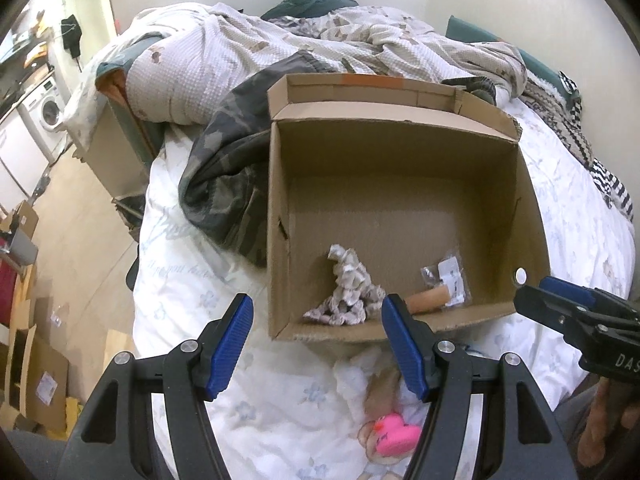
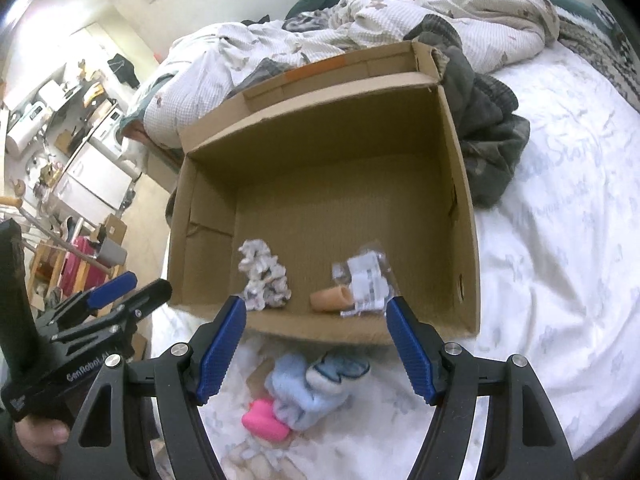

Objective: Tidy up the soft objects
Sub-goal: 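Withdraw both open tools back from the box toward the plush toys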

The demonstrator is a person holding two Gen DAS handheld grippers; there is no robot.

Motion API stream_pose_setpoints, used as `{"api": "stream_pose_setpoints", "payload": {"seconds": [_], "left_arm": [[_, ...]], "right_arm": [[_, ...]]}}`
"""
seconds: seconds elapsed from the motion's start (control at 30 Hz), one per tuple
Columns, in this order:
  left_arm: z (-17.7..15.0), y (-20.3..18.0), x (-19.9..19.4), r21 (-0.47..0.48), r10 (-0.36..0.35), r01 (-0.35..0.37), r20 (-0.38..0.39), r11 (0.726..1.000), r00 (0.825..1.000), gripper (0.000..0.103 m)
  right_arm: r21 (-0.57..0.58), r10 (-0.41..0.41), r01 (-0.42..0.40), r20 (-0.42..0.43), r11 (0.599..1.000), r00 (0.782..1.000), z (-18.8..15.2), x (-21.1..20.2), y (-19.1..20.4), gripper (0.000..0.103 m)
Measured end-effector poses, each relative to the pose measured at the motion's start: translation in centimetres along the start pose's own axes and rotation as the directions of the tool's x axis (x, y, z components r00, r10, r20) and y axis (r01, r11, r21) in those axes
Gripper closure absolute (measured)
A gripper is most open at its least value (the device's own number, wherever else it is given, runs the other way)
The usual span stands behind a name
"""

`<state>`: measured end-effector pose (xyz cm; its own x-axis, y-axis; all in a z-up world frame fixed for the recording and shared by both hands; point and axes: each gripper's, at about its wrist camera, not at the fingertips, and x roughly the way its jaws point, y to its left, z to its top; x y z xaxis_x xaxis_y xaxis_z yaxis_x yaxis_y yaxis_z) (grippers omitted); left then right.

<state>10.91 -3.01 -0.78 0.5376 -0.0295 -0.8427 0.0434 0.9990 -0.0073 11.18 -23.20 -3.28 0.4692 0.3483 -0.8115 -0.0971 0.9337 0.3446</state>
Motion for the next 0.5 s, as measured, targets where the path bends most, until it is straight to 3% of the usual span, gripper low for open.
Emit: {"api": "stream_pose_setpoints", "payload": {"seconds": [0.5], "left_arm": [[-2.7, 1.4, -0.1, -0.063, 0.015, -0.017, -0.039, 0.998, 0.999, 0.039]], "right_arm": [[0.007, -0.024, 0.024, -0.031, 1.0, 0.999, -2.0, -0.7, -1.2, 0.026]]}}
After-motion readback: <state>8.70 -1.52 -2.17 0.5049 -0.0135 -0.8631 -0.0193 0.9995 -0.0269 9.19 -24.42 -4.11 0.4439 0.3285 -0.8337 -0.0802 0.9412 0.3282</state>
